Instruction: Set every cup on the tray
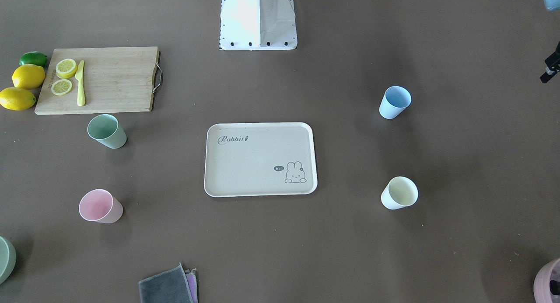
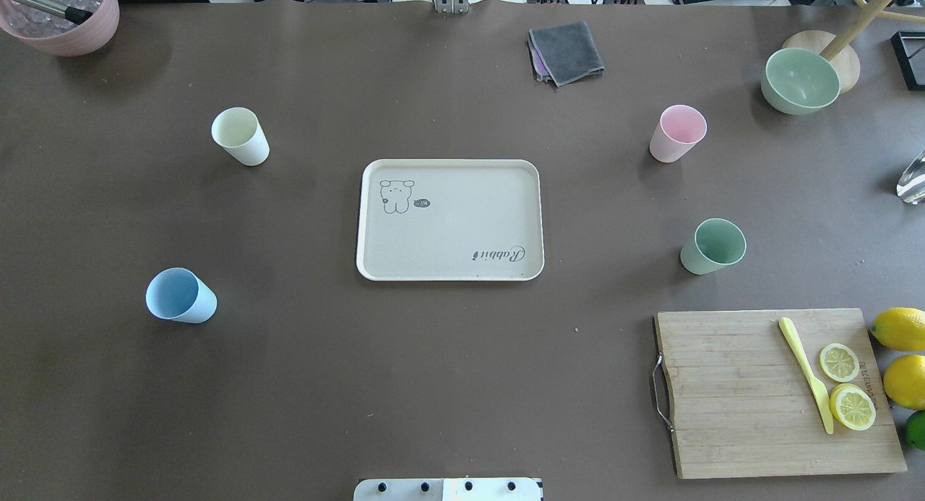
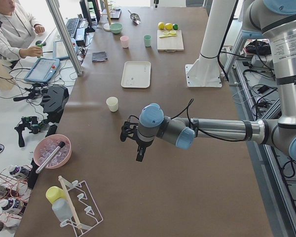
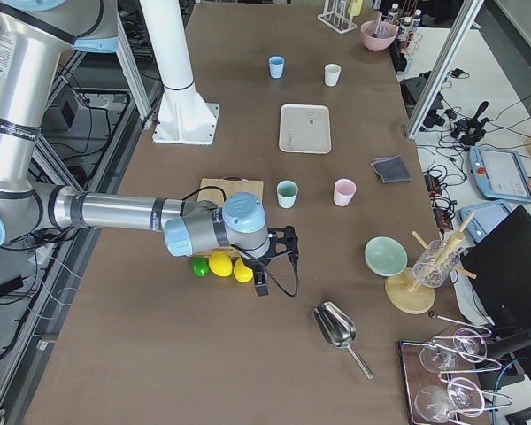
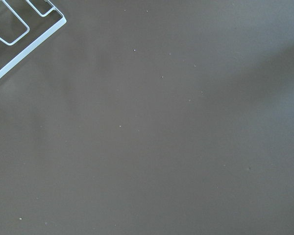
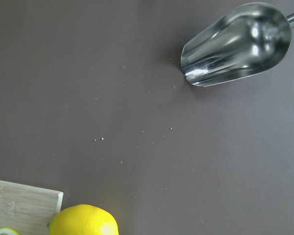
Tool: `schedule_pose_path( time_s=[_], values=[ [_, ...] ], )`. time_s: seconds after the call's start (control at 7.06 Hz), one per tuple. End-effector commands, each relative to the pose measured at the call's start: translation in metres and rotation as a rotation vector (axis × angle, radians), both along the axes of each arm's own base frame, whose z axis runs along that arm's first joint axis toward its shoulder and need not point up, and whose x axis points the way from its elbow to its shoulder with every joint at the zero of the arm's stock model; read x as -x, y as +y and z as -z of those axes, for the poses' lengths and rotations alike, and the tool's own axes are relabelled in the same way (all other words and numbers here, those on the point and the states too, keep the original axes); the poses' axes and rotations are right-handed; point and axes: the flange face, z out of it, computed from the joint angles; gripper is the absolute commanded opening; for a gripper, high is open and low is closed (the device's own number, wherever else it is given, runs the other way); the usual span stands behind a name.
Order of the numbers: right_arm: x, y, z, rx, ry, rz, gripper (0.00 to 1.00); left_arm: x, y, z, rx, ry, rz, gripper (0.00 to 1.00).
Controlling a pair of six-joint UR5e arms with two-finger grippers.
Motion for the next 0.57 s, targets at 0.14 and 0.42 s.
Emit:
schedule_pose_path(
  time_s=[0.14,0.42],
  values=[
    [0.001,-0.005,0.000,-0.052,-0.009,0.002,1.00,0.000,-0.001,0.002,-0.012,0.004,0.001,0.98],
    [0.003,-0.004,0.002,-0.047,-0.031,0.007,1.00,-0.002,-0.009,0.014,-0.027,0.019,-0.003,0.97]
  ],
)
